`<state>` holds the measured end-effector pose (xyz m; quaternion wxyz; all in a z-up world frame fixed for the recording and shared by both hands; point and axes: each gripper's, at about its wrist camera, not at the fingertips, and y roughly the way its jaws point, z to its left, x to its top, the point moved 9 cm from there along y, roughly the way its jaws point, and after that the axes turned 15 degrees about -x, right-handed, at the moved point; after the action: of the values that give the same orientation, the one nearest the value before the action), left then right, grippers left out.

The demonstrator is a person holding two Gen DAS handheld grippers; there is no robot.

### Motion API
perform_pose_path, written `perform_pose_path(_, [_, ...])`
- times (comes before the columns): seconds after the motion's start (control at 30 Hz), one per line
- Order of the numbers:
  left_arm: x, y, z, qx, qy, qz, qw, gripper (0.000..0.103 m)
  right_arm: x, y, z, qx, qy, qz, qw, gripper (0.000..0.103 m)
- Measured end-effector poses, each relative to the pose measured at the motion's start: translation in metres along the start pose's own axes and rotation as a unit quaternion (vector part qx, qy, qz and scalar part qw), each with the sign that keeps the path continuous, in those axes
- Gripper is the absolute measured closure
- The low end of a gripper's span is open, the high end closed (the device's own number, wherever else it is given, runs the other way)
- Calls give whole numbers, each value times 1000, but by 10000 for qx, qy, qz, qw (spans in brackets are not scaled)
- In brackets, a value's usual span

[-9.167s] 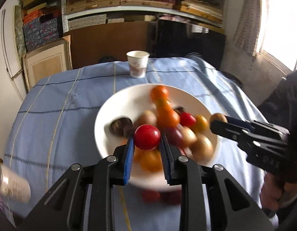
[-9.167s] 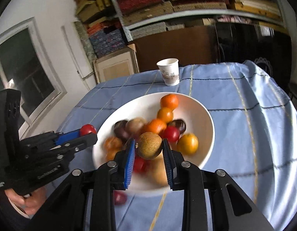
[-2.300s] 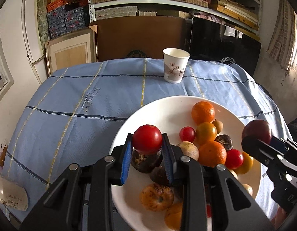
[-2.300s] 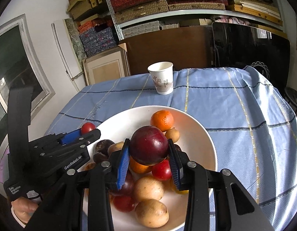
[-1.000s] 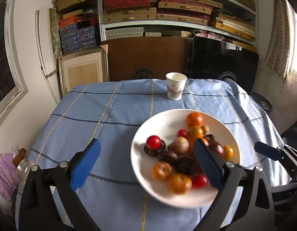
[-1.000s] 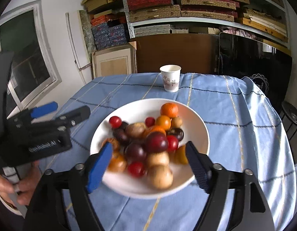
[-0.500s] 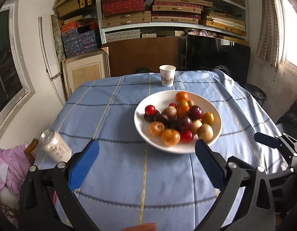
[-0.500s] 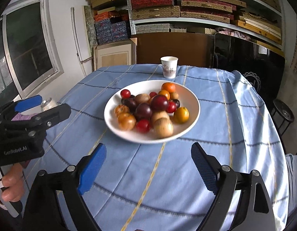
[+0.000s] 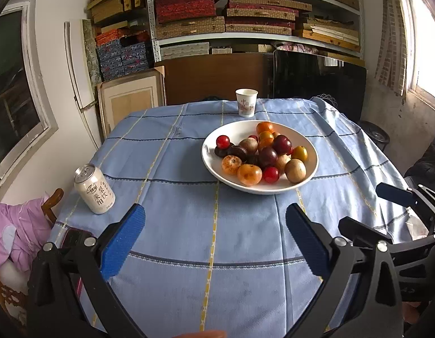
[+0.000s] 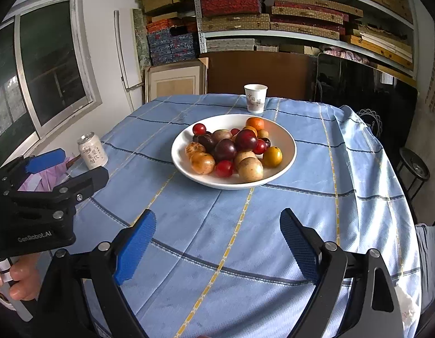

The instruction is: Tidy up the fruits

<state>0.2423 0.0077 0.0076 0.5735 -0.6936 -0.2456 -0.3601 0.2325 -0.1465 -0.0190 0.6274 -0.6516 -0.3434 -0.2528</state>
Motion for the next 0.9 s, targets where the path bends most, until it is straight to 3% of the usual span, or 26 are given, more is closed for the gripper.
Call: perform_pose_path(0.9, [-14,-3,2,66,19,59,10000,5,-8,-10,3,-25,1,23,10000,13])
